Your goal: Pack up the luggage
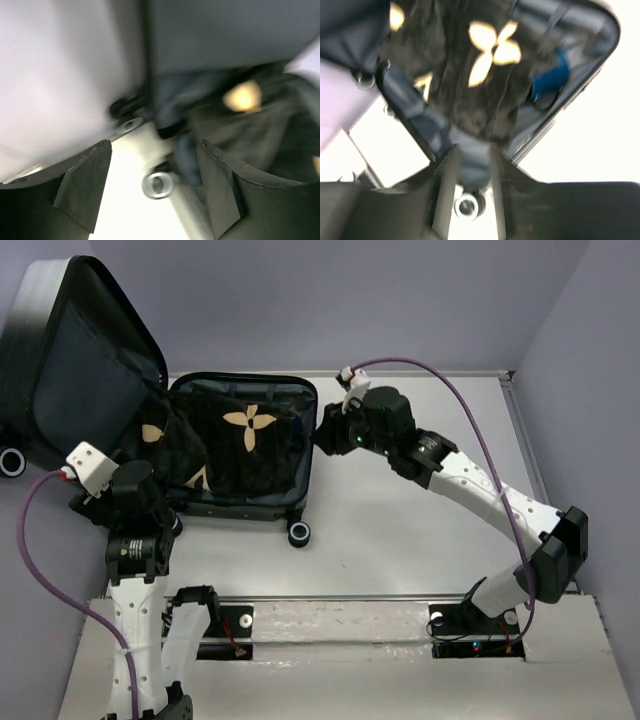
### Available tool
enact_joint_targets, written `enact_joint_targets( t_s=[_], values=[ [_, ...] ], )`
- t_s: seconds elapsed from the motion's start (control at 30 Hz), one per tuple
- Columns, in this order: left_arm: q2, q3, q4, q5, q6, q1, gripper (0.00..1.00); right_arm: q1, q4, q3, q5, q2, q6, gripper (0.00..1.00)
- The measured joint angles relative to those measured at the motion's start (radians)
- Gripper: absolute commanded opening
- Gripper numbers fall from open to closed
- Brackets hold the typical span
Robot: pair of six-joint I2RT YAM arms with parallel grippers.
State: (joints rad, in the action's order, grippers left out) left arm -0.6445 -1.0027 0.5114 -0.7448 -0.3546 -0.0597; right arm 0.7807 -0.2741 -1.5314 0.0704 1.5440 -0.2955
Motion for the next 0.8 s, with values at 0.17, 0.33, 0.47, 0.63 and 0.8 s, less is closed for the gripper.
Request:
enact_joint_targets(
  t_s=[0.17,0.33,0.47,0.63,0.8],
  values=[
    [-0.08,0.127,-0.021,-0.121,-0.003,-0.099,0.82,0.0,0.089,0.267,0.071,-0.085,0.0,0.69],
    [-0.24,0.101,-0.082,-0.149,-0.002,-0.22,0.82,0.0,0.132,0.385,0.141,-0.07,0.0,0.74],
    [-0.34,0.039,-0.096,-0.171,0.035,-0.224,0.77,0.0,0.169,0.421,0.175,-0.055,-0.002,0.75],
    [-0.389,0.016,-0.124,-0.187,0.074,-0.223,0.4,0.0,0.224,0.419,0.148,0.008,-0.021,0.77],
    [-0.447,-0.006,-0.156,-0.193,0.084,-0.219,0.08,0.0,0.176,0.309,0.048,0.156,-0.065,0.78]
  ],
)
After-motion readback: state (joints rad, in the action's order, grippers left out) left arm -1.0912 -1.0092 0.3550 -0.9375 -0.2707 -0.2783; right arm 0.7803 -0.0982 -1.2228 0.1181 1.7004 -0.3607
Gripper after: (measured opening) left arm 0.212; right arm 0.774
